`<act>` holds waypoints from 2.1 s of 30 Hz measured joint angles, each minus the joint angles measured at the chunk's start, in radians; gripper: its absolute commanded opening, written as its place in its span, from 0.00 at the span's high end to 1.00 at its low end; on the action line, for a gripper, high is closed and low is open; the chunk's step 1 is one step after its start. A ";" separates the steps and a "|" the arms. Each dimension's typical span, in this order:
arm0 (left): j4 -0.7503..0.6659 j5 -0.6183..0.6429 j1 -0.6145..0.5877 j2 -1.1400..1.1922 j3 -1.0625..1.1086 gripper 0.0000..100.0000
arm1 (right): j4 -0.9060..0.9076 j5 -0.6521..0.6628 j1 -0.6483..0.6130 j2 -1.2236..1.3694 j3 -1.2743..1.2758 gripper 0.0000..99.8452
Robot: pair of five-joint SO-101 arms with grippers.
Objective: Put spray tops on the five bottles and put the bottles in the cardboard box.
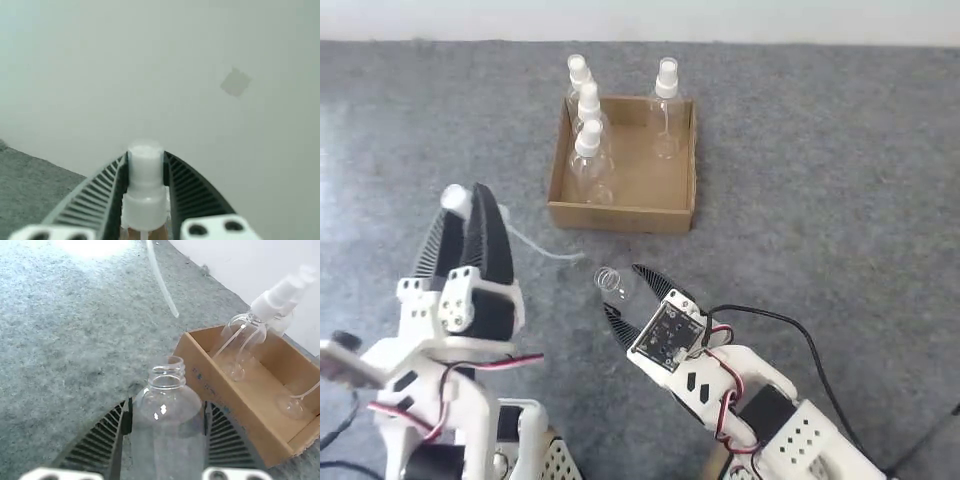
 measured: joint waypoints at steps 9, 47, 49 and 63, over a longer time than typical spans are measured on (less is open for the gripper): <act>0.021 -0.048 0.069 0.000 -0.005 0.99 | 0.000 0.000 0.002 0.000 0.000 0.90; 0.020 -0.100 0.178 0.000 0.121 0.95 | 0.000 0.000 -0.003 0.000 0.000 0.90; 0.005 -0.100 0.180 0.000 0.157 0.95 | 0.000 0.000 -0.003 0.000 0.000 0.90; -0.009 -0.098 0.183 0.000 0.218 0.96 | 0.000 0.000 -0.005 0.000 0.000 0.90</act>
